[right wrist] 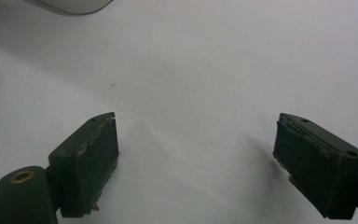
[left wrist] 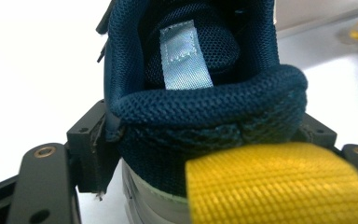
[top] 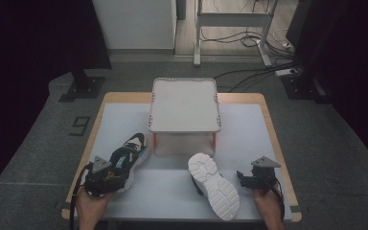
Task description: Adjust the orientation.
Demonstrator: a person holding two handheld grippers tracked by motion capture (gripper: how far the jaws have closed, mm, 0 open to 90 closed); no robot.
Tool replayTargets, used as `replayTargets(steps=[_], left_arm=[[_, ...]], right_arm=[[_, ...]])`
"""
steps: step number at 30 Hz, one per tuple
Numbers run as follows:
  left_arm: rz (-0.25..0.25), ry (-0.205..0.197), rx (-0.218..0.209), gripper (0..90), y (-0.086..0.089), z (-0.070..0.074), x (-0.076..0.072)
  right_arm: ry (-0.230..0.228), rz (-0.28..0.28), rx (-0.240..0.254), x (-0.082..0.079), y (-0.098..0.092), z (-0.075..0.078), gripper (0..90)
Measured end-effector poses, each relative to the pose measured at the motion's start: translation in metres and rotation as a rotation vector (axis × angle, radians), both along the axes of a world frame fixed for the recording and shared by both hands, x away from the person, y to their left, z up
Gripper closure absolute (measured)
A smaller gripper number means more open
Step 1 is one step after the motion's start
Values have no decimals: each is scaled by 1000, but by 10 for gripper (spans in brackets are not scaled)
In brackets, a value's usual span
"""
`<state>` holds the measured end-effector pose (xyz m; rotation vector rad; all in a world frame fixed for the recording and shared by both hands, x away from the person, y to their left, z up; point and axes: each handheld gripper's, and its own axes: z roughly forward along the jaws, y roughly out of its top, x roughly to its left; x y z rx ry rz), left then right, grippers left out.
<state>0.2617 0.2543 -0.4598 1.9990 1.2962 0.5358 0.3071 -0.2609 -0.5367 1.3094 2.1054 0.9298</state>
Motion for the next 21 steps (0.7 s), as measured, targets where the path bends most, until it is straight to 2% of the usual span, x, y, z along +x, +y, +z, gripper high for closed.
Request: replayTargets(steps=[6,11,17,21], left_arm=[[-43,1,-5,249,-17,3,-7],[-70,0,-3,249,-30,7,-6],[-92,-5,9,248,-50,11,3],[-98,-25,26,248,-65,12,10]], right_arm=[[-1,2,-3,0,0,0,131],[-1,1,-3,0,0,0,131],[-1,2,-4,0,0,0,131],[-1,2,-3,0,0,0,132]])
